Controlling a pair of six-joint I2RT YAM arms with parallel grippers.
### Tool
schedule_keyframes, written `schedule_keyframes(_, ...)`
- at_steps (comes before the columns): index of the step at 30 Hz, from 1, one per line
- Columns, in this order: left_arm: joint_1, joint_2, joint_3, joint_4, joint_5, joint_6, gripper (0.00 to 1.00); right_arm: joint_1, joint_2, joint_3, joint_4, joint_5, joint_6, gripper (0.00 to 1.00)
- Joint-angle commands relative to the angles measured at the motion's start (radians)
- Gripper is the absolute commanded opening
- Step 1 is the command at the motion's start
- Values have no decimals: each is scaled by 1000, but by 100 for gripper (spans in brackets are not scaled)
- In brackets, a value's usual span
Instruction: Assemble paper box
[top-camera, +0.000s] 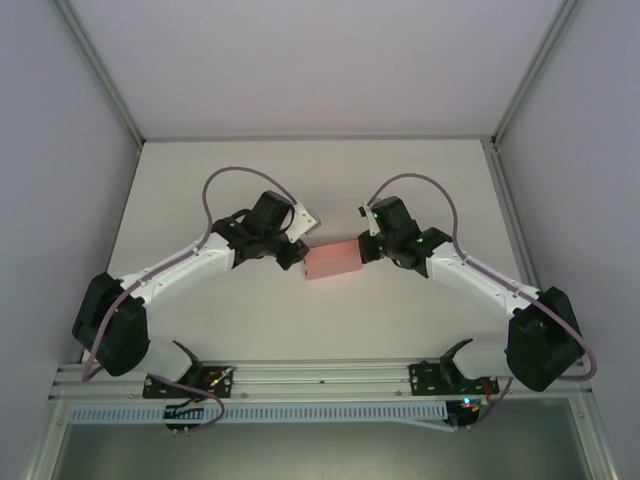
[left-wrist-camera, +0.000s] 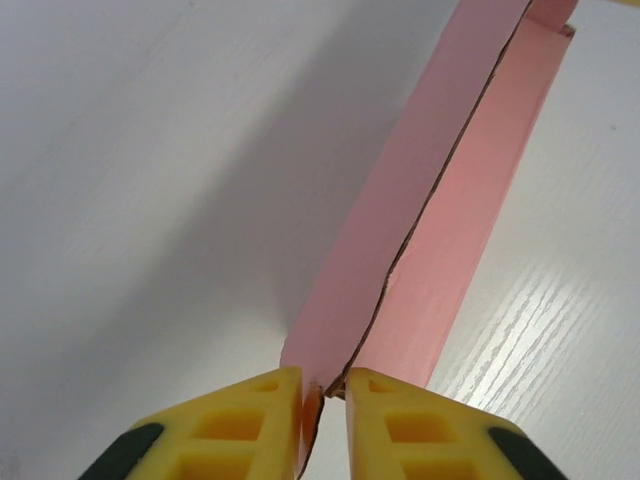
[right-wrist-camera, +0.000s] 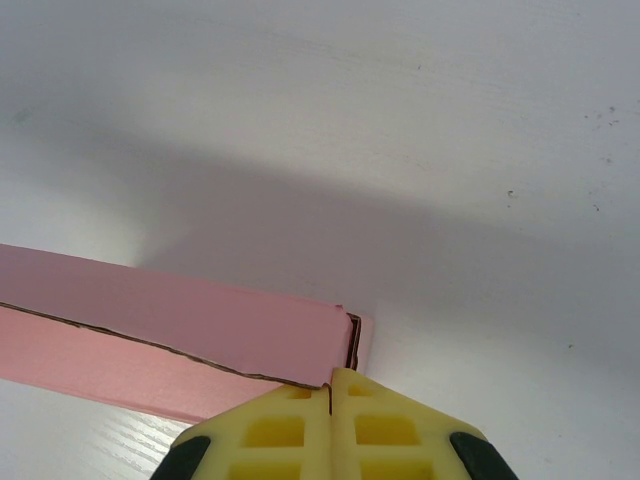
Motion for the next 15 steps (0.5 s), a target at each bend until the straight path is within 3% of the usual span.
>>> schedule_keyframes(1, -17, 15, 18, -33, -26, -35, 17, 8, 12, 12, -74, 28, 17, 0)
schedule_keyframes(10, -41, 49, 42, -72, -79, -115, 12, 15, 11, 19, -89, 40, 21, 0)
schedule_keyframes(11, -41, 51, 48, -72, -90, -130, 7, 17, 12, 19, -92, 51, 22, 0)
schedule_keyframes(12, -40, 56, 56, -71, -106, -156, 0, 18, 11, 20, -98, 57, 21, 0)
schedule_keyframes(15, -38, 80, 108, -71, -81, -287, 0, 26, 17, 25, -116, 92, 26, 0)
